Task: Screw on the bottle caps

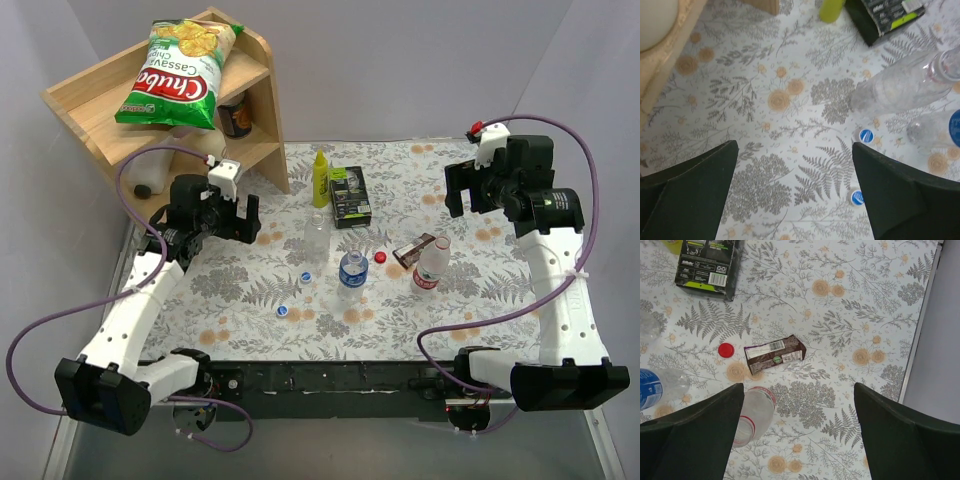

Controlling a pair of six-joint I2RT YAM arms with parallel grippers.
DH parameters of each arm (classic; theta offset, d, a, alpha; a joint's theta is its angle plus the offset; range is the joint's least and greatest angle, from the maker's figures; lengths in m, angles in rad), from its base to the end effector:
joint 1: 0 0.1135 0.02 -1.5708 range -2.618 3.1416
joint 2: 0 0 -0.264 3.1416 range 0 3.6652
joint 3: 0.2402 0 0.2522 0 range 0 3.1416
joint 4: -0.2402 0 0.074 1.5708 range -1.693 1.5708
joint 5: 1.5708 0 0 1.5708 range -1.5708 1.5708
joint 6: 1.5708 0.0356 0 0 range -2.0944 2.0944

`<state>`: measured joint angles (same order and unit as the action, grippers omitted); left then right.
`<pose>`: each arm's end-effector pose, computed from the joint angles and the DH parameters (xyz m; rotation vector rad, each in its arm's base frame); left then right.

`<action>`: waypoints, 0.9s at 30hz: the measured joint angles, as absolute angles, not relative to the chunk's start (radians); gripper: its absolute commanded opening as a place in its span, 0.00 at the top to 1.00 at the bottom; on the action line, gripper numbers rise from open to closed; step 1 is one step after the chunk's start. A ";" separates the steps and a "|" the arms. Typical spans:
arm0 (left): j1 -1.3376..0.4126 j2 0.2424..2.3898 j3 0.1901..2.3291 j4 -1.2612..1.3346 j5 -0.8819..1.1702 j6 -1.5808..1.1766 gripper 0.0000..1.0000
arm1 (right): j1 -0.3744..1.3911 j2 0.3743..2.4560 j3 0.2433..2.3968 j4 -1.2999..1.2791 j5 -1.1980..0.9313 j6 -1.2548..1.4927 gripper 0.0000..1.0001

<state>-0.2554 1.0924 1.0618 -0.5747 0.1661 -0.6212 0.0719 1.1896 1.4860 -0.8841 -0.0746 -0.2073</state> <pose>0.2258 -0.0650 0.3383 -0.3121 2.2262 -0.6688 0.2289 0.0191 0.4268 -0.3427 2.1292 0.0022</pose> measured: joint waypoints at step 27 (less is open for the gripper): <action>-0.268 0.962 0.828 -0.636 0.435 -0.460 0.06 | 0.819 1.407 1.649 -0.969 -0.362 -0.596 0.25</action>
